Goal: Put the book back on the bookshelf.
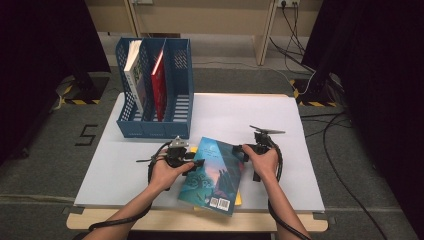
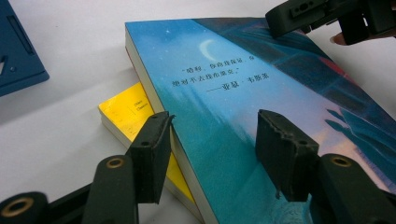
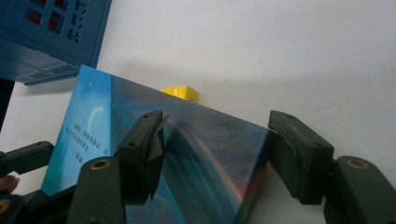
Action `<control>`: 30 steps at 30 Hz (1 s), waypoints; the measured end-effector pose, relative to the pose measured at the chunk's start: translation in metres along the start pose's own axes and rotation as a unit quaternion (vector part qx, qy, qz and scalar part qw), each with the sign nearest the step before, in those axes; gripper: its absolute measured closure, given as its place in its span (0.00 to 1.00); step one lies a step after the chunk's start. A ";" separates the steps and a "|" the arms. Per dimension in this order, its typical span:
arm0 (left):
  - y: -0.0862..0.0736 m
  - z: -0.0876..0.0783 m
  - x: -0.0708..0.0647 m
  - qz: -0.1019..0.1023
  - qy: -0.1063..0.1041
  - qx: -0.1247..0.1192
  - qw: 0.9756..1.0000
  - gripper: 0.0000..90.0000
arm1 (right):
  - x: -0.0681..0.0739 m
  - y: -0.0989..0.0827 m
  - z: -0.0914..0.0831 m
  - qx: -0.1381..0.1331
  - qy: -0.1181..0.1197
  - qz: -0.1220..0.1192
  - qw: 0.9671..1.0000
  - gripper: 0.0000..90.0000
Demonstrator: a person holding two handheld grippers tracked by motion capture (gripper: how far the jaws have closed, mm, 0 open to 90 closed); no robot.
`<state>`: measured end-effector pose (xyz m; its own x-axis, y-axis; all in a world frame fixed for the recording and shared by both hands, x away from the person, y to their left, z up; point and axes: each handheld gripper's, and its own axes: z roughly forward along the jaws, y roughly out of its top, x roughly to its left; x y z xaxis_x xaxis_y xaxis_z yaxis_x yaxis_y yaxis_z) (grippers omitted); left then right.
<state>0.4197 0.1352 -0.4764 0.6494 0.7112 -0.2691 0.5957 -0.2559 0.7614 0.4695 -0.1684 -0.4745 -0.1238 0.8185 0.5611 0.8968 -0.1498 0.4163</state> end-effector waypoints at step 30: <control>0.001 -0.004 0.000 0.013 0.013 0.013 1.000 0.49 | 0.016 0.004 -0.009 -0.005 -0.038 -0.016 0.999 0.57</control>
<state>0.4181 0.1377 -0.4731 0.6525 0.7211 -0.2328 0.5904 -0.2912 0.7527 0.4676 -0.1613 -0.4575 -0.1199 0.8622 0.4922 0.8887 -0.1278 0.4404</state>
